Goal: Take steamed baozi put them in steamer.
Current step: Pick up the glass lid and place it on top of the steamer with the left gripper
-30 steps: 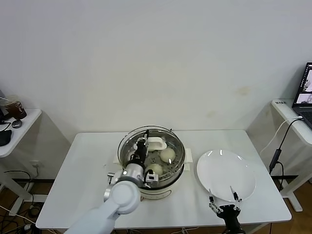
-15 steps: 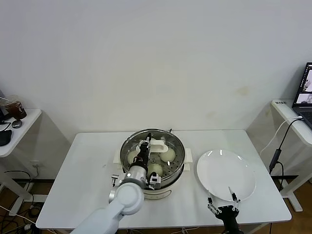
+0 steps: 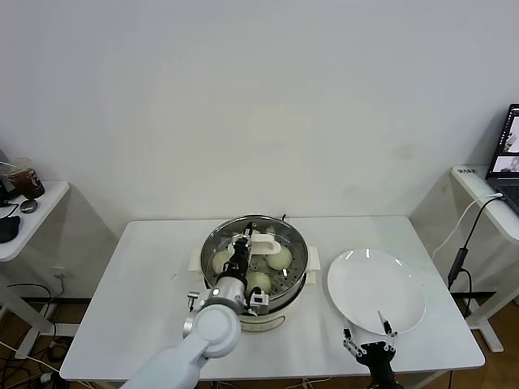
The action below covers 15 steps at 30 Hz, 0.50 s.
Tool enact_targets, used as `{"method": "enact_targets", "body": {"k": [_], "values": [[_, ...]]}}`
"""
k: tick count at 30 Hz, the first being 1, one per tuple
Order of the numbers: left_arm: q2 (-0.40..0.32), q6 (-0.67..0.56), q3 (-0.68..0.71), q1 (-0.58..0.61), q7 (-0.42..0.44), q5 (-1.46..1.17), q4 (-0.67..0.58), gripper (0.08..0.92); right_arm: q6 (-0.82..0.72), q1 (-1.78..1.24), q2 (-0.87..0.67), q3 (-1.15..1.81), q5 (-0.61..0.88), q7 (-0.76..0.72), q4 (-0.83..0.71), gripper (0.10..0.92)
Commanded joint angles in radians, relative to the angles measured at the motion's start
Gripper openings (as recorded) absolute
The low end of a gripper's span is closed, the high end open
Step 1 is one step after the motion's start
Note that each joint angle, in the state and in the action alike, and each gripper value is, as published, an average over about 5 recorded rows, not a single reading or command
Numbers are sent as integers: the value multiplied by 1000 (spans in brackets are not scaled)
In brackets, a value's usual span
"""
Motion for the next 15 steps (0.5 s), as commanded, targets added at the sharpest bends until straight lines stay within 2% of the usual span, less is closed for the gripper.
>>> {"method": "enact_targets", "body": {"k": [1, 5, 9, 15], "values": [[18, 0, -28, 48, -23, -67, -64, 195, 0, 0, 0, 0, -2, 0, 2, 823], [45, -34, -64, 129, -69, -165, -147, 288, -1, -1, 1, 0, -6, 0, 3, 823], [72, -122, -125, 247, -148, -302, -239, 401, -3, -3, 1, -2, -13, 0, 4, 823], [94, -282, -297, 469, -246, -620, -390, 574, -1, -8, 1, -7, -20, 0, 5, 823]]}}
